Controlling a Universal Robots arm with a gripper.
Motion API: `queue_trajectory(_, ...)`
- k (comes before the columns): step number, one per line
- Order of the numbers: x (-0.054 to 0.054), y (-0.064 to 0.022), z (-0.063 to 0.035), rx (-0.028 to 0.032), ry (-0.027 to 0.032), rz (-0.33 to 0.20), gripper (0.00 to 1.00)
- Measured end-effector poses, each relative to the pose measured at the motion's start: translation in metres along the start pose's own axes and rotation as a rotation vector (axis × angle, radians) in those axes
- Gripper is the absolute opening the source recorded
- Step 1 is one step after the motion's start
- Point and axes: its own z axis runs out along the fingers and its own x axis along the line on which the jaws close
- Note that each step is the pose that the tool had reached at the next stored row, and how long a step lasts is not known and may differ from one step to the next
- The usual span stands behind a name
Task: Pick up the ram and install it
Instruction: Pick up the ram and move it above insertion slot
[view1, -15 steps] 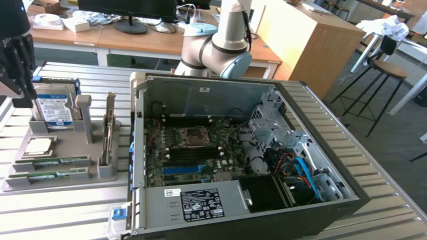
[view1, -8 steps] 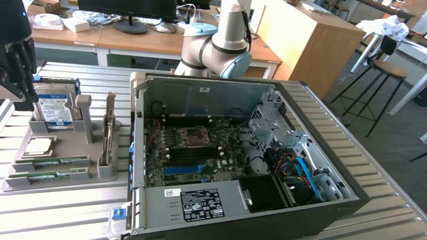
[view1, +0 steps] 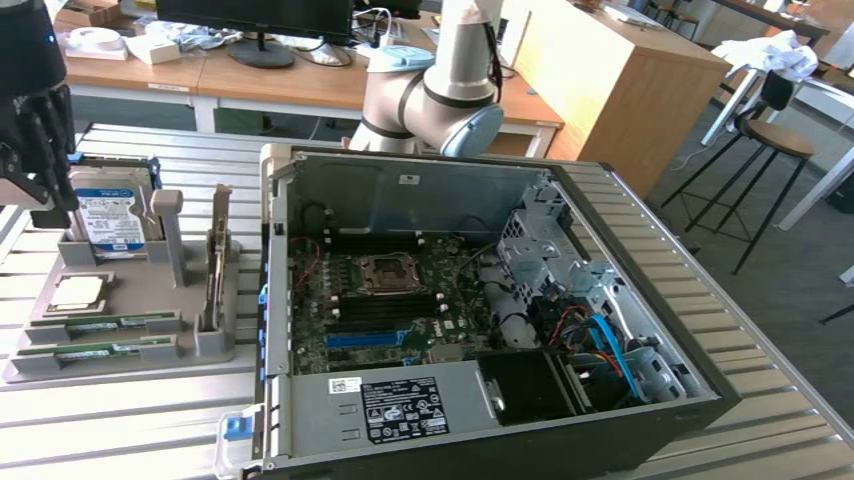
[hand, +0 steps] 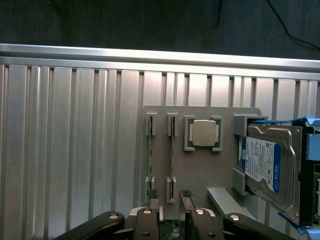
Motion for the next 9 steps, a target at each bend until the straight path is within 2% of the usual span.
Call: queue_trajectory(9, 0.0, 0.0001, 0.0089, 0.0, 0.0, 0.0, 0.3)
